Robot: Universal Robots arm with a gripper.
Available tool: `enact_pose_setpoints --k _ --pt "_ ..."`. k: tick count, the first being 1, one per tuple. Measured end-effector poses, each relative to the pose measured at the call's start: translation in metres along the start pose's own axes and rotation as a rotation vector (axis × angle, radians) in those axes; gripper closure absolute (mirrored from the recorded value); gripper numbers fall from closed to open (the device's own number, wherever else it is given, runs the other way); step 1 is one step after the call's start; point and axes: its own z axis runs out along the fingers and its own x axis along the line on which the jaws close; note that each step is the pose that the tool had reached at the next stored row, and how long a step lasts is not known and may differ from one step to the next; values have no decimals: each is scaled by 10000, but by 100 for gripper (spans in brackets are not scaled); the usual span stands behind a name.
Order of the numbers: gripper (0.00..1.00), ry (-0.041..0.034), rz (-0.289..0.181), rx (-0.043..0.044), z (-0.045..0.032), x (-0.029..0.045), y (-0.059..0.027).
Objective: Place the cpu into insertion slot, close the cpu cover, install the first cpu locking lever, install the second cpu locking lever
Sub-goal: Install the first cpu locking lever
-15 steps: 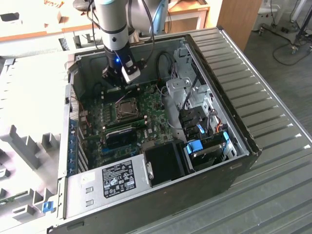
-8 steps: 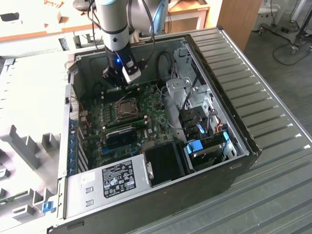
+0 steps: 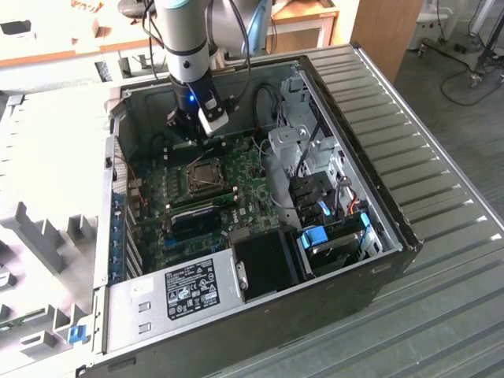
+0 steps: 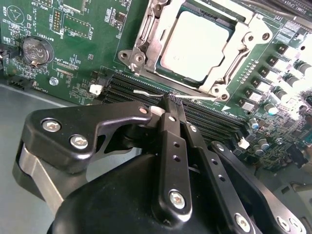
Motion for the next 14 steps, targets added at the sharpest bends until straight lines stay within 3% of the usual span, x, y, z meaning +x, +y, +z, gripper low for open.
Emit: enact_pose_setpoints --k 14 --pt "89 -4 0 30 32 -9 -2"
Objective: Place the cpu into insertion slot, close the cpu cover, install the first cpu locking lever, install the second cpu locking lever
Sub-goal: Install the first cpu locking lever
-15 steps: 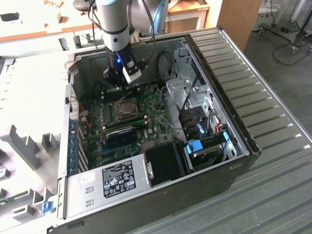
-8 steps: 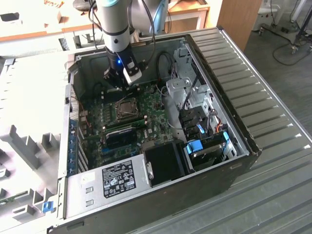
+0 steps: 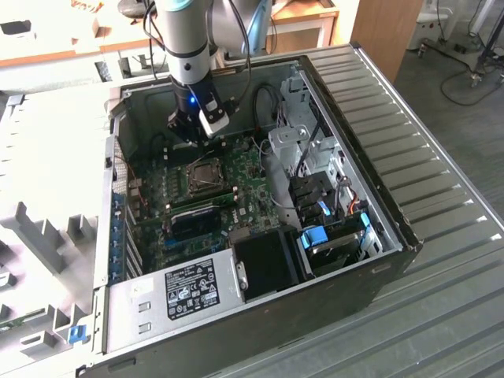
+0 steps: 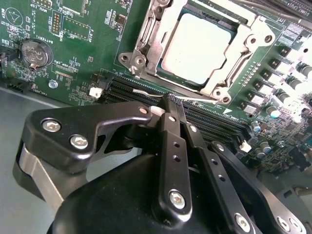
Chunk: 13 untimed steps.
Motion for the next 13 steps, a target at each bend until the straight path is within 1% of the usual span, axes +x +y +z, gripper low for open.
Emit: enact_pose_setpoints --k 7,13 --pt "89 0 0 0 17 -11 0" --pt "89 1 0 1 32 -40 2"
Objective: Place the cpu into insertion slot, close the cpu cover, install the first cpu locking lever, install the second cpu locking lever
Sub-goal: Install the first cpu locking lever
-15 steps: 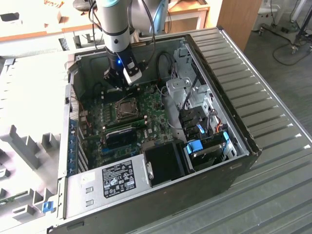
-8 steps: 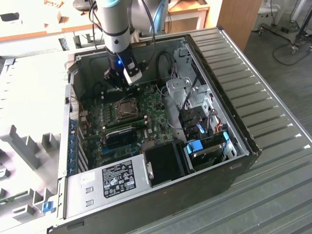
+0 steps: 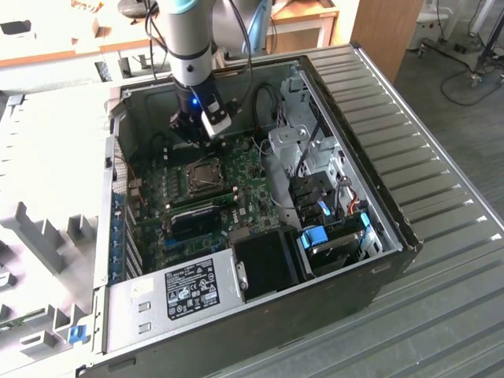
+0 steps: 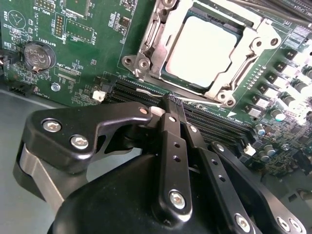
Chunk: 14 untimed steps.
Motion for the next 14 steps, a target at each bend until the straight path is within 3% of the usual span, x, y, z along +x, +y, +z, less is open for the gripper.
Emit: enact_pose_setpoints --k 14 --pt "89 -1 10 0 14 -17 1"
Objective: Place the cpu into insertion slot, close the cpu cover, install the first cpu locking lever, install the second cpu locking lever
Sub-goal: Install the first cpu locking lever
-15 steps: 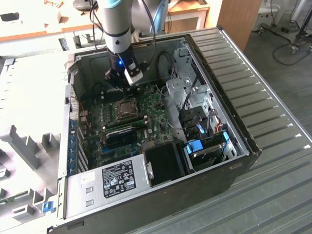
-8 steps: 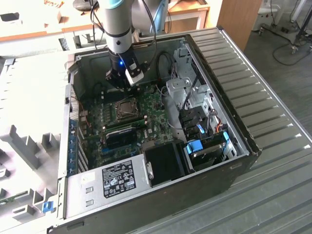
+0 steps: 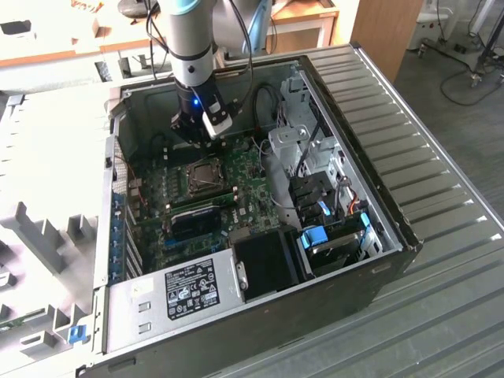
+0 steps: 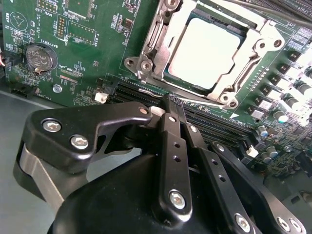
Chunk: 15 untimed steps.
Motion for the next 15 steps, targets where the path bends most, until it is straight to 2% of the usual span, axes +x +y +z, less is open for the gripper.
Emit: enact_pose_setpoints --k 15 --pt "89 -44 332 60 27 -1 -3"
